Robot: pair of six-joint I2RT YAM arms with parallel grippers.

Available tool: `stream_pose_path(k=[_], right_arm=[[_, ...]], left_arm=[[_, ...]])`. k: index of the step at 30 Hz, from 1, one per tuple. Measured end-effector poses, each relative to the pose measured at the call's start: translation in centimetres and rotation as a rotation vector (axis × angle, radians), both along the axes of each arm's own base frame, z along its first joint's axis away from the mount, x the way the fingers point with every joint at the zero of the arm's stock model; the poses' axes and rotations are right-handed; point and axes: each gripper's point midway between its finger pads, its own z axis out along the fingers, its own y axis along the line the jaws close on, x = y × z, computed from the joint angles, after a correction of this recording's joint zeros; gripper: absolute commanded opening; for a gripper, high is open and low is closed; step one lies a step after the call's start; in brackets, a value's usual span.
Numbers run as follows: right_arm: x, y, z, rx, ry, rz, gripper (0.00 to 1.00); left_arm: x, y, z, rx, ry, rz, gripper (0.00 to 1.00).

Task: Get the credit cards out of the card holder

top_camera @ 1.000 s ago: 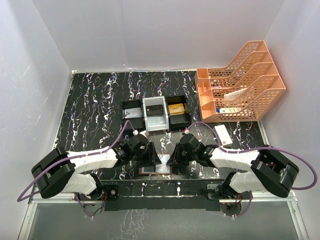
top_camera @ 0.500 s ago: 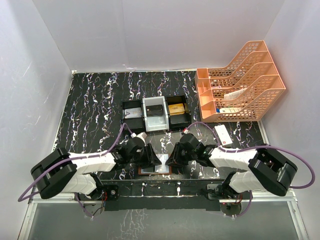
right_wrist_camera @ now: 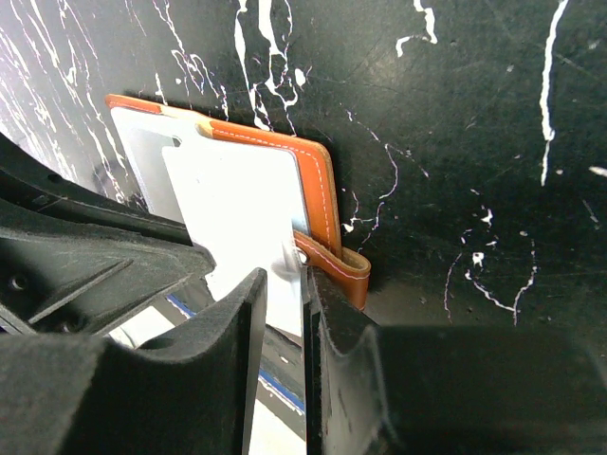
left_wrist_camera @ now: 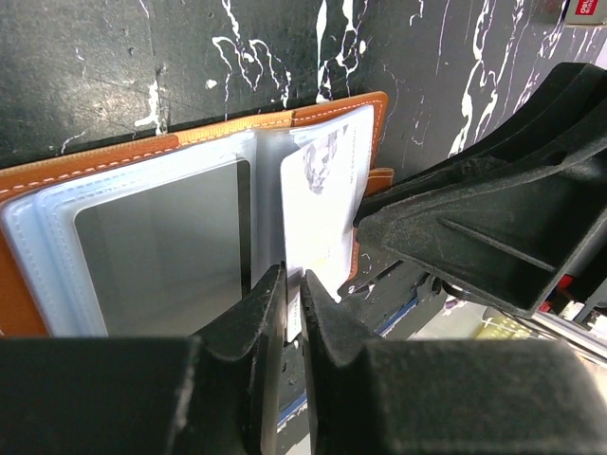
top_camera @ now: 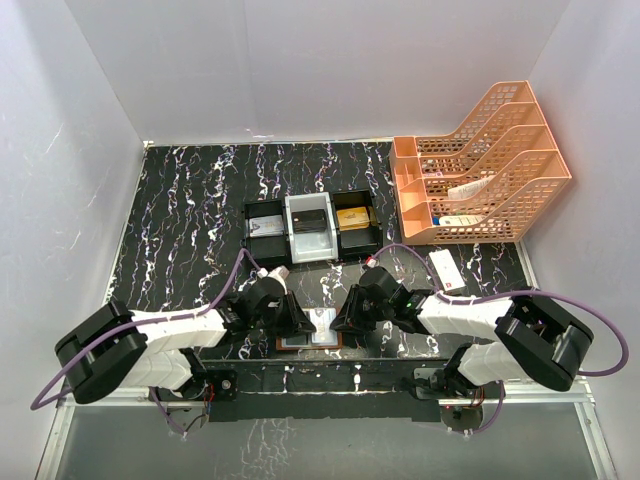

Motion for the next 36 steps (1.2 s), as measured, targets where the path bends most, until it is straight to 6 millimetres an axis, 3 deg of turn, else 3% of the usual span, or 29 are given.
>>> stream_pose_path(k=[5,17,21,28,31,36], right_arm=[[0.0,0.0,0.0,0.0,0.0,-0.001,0.2],[0.2,-0.4,0.3,-0.038,-0.012,0.008,0.23],[0.5,-0.4,1.4,-0.048,-0.046,0.03,0.25],[1.0,1.9,4.4,0.048,-0.098,0.1,0.28],[1.0,2.7,3.8,0.054,-0.073,0.123,0.29],[0.6,2.3,0.7,-0.014,0.001,0.128,0.3]], left_arm=[[0.0,0.1,0.4,-0.007,-0.008,0.003,0.0],[-0.1,1.1,0.2,0.034,-0.003,0.021,0.0],[-0.1,1.2,0.2,0.045,-0.004,0.02,0.0],[0.0,1.1,0.6,0.057,-0.015,0.007,0.0],[0.0,1.1,0.7,0.062,-0.017,0.002,0.0],[0.0,1.2,0.6,0.069,-0.018,-0.003,0.0]])
